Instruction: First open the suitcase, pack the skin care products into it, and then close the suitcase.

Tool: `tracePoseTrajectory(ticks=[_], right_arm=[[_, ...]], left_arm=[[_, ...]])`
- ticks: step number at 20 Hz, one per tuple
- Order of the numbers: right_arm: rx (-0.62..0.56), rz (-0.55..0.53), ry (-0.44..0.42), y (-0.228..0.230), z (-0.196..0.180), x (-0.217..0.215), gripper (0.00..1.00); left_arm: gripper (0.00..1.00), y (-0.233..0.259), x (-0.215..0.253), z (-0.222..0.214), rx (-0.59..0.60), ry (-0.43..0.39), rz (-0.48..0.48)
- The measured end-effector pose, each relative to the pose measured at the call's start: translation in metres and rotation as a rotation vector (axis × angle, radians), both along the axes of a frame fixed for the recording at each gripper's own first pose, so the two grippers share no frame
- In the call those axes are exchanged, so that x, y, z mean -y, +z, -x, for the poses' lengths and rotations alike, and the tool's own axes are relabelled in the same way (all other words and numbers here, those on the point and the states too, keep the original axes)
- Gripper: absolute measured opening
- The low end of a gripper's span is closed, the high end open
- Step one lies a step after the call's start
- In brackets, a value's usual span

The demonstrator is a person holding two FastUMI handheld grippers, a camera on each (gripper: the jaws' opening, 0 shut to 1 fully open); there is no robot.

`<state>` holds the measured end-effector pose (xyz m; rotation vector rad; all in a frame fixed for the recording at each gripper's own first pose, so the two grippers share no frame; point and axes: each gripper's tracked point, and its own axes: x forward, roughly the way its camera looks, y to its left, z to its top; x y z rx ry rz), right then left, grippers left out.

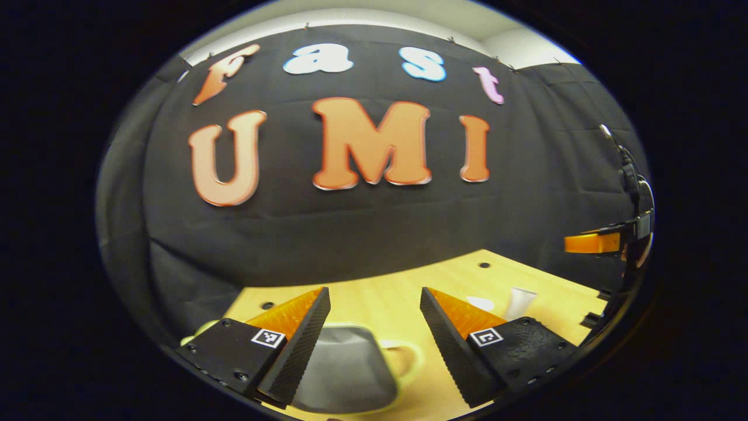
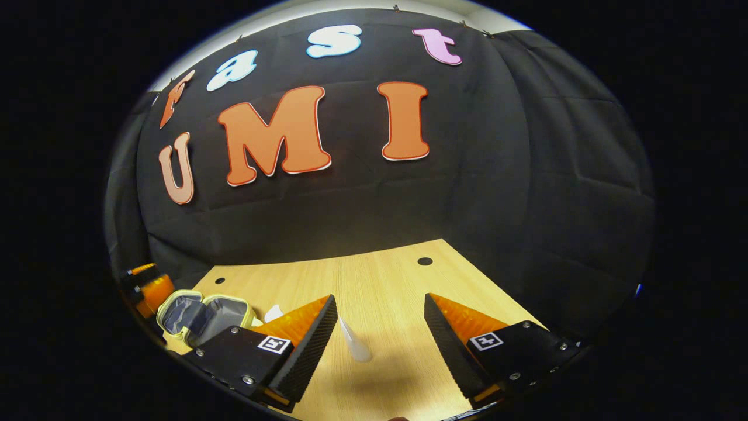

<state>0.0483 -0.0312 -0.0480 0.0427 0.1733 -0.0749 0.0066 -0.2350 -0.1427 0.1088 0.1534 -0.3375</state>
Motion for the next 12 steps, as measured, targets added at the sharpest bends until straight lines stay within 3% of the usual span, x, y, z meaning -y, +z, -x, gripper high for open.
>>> tracePoseTrajectory(ticks=[2, 5, 7, 12], right_arm=[[-0.023, -0.002, 0.002, -0.012, 0.0, 0.008, 0.95], [-0.051, 0.004, -0.012, -0.026, 0.001, 0.022, 0.95], [-0.062, 0.006, -0.025, -0.032, 0.002, 0.03, 0.96], [-0.1, 0.014, -0.057, -0.05, 0.004, 0.047, 0.96]], left_arm=[[0.99, -0.034, 0.031, 0.013, -0.051, -0.026, 0.021], [0.99, -0.11, 0.092, 0.011, -0.058, -0.028, -0.068], [0.99, -0.148, 0.119, 0.009, -0.098, -0.053, -0.072], [0.99, -0.203, 0.144, -0.023, -0.137, -0.014, -0.072]])
